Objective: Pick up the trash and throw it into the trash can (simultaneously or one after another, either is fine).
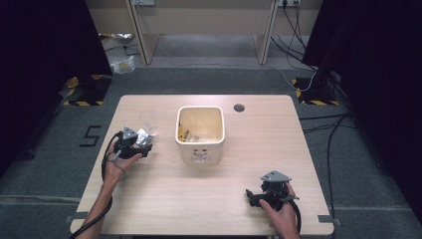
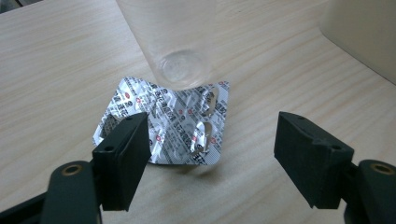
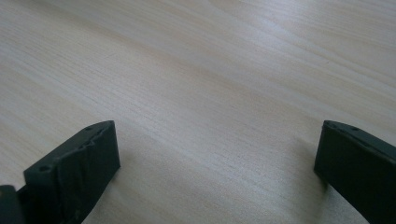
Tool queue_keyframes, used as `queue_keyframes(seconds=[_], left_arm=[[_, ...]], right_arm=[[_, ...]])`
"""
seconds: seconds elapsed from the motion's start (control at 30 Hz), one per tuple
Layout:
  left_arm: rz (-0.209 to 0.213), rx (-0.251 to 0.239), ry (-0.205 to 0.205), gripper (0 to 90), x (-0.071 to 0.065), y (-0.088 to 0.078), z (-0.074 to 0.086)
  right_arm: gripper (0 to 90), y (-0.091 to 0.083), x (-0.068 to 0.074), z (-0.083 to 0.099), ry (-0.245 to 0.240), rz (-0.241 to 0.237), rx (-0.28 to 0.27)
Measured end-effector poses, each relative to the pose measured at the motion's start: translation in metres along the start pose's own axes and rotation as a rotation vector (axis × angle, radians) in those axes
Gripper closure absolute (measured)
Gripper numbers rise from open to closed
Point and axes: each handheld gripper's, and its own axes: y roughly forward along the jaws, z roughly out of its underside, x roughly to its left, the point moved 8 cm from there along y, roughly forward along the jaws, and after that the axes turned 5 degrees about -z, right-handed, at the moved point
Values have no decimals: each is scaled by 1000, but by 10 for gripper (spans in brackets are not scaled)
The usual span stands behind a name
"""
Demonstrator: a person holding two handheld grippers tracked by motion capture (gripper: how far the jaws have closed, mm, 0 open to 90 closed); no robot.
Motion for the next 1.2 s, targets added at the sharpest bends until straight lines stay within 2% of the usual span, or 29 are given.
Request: queue_keyframes(seconds=[0.2, 0.23, 0.4, 0.63, 0.77, 0.87, 0.93, 0.97, 1.0, 1.17, 1.2], left_arm=[[-8, 6, 13, 316, 2, 9, -3], [-12, 17, 29, 324, 2, 12, -4], [-17, 38, 40, 357, 2, 20, -4], [-13, 71, 31, 420, 5, 30, -1], [-5, 70, 2, 444, 7, 31, -2], [-4, 75, 10, 512, 6, 29, -2], [12, 66, -11, 553, 7, 28, -3], [15, 63, -14, 600, 7, 27, -4], [14, 61, -13, 600, 7, 26, -5], [43, 25, -44, 760, 9, 18, -13], [48, 20, -51, 760, 10, 17, -15]], right_arm=[[2, 0, 0, 0, -4, -1, 0], [2, 0, 0, 0, -4, -1, 0], [2, 0, 0, 0, -4, -1, 0], [2, 0, 0, 0, -4, -1, 0], [2, 0, 0, 0, -4, -2, 0], [2, 0, 0, 0, -4, -2, 0], [2, 0, 0, 0, -5, -3, 0], [2, 0, 0, 0, -5, -3, 0], [2, 0, 0, 0, -5, -3, 0], [2, 0, 0, 0, -5, -6, -1], [2, 0, 0, 0, -5, -6, -1]])
